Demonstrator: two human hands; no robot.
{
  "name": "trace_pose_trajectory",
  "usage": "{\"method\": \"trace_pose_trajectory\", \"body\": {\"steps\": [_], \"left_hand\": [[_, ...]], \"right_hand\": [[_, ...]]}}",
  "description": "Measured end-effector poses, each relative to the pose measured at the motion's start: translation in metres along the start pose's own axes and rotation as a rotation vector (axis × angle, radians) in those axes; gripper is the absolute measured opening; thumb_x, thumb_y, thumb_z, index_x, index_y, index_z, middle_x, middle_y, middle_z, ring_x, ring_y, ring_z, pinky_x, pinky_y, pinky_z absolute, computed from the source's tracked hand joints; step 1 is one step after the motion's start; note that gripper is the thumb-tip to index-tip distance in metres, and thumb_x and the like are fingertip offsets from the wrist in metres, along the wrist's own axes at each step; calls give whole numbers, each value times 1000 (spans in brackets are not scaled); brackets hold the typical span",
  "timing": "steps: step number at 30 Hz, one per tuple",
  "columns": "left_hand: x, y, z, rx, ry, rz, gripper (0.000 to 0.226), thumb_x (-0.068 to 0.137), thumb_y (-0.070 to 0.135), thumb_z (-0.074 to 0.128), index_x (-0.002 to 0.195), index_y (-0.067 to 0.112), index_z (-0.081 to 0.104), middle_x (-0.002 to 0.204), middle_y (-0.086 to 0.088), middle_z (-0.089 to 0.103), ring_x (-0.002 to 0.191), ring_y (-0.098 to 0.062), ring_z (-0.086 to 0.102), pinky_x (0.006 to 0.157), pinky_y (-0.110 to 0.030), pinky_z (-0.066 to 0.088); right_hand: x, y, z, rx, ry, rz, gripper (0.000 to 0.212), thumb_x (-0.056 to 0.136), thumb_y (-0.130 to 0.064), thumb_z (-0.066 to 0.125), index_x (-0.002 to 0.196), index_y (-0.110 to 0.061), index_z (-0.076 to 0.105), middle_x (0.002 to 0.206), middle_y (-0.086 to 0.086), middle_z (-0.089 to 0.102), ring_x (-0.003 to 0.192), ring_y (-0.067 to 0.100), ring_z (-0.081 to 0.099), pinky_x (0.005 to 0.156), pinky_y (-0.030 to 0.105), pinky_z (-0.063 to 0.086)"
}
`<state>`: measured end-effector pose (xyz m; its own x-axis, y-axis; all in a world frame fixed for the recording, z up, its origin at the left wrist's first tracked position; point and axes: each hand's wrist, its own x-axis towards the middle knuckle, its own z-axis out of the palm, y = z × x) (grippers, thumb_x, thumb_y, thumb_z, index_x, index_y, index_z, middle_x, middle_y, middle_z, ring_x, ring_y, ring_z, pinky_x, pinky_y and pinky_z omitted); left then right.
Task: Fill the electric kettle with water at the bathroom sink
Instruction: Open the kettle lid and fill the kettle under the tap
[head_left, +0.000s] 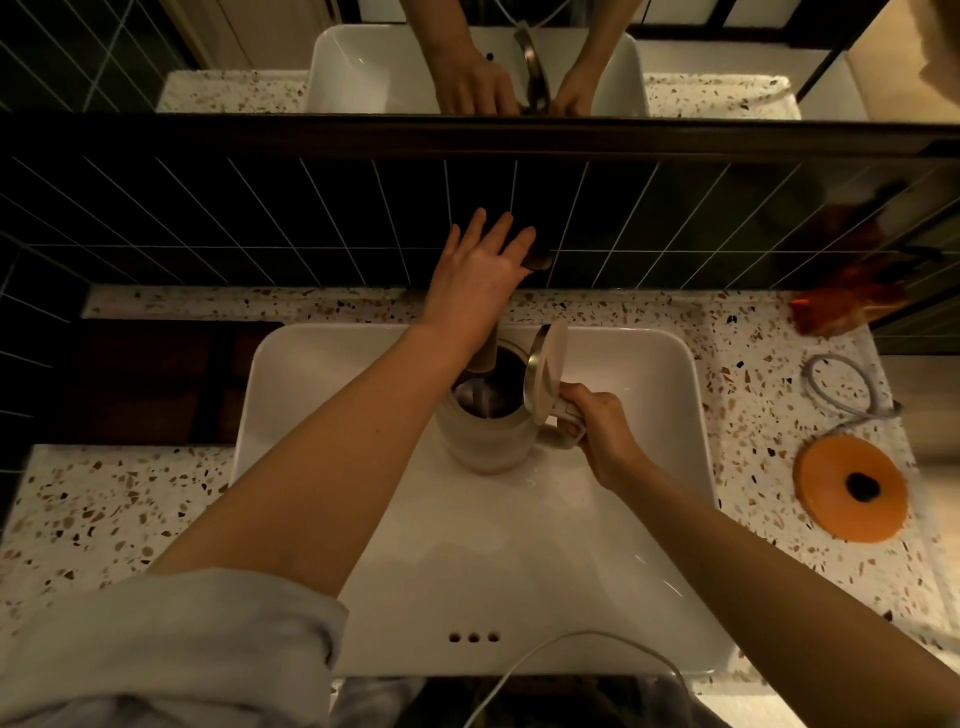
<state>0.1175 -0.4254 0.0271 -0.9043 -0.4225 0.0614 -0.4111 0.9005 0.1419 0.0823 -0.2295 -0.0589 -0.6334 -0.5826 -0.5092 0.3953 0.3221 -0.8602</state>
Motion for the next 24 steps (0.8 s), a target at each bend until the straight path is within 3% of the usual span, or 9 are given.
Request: {"method": "trace_pose_trajectory", "body": {"steps": [9, 13, 17, 19, 22, 24], "left_hand": [[-1, -1, -3, -56, -10, -6, 53, 99, 31, 45, 149, 17, 33, 157, -14, 30, 146, -37, 18, 118, -51, 15], [-2, -2, -3, -79, -7, -5, 52, 99, 32, 45, 148, 17, 35, 156, -13, 31, 146, -36, 19, 118, -50, 15], [-2, -2, -3, -98, -1, -4, 51, 99, 31, 45, 147, 16, 36, 156, -14, 31, 146, -36, 19, 118, -50, 14], [-3, -3, -2, -139, 28, -2, 52, 99, 31, 47, 147, 16, 37, 156, -13, 32, 146, -35, 19, 118, -48, 14], [-13, -8, 4, -244, 92, -23, 59, 97, 36, 50, 149, 17, 31, 158, -9, 28, 148, -29, 15, 119, -43, 10], [-26, -14, 10, -330, 156, -122, 64, 96, 40, 50, 151, 20, 25, 160, -5, 25, 149, -24, 14, 119, -40, 11]], "right_hand": [[1, -2, 0, -37, 5, 24, 38, 90, -25, 54, 56, -12, 61, 48, 0, 50, 59, 17, 46, 70, 38, 37], [2, 0, -1, -54, -6, 20, 36, 89, -30, 55, 64, -4, 61, 53, 7, 49, 63, 22, 46, 72, 41, 36], [2, -1, 0, -31, -4, 6, 50, 88, -31, 55, 82, 18, 59, 71, 19, 52, 73, 30, 46, 73, 41, 37], [3, -1, 0, -36, -2, 0, 47, 89, -31, 55, 76, 15, 60, 66, 18, 50, 69, 28, 45, 72, 40, 35], [4, -2, 0, -30, -3, 12, 39, 89, -29, 55, 60, -4, 59, 53, 8, 47, 61, 19, 44, 68, 38, 35], [4, -1, 0, -14, -5, 16, 39, 89, -29, 54, 66, 2, 61, 54, 9, 46, 59, 17, 44, 67, 36, 35]]}}
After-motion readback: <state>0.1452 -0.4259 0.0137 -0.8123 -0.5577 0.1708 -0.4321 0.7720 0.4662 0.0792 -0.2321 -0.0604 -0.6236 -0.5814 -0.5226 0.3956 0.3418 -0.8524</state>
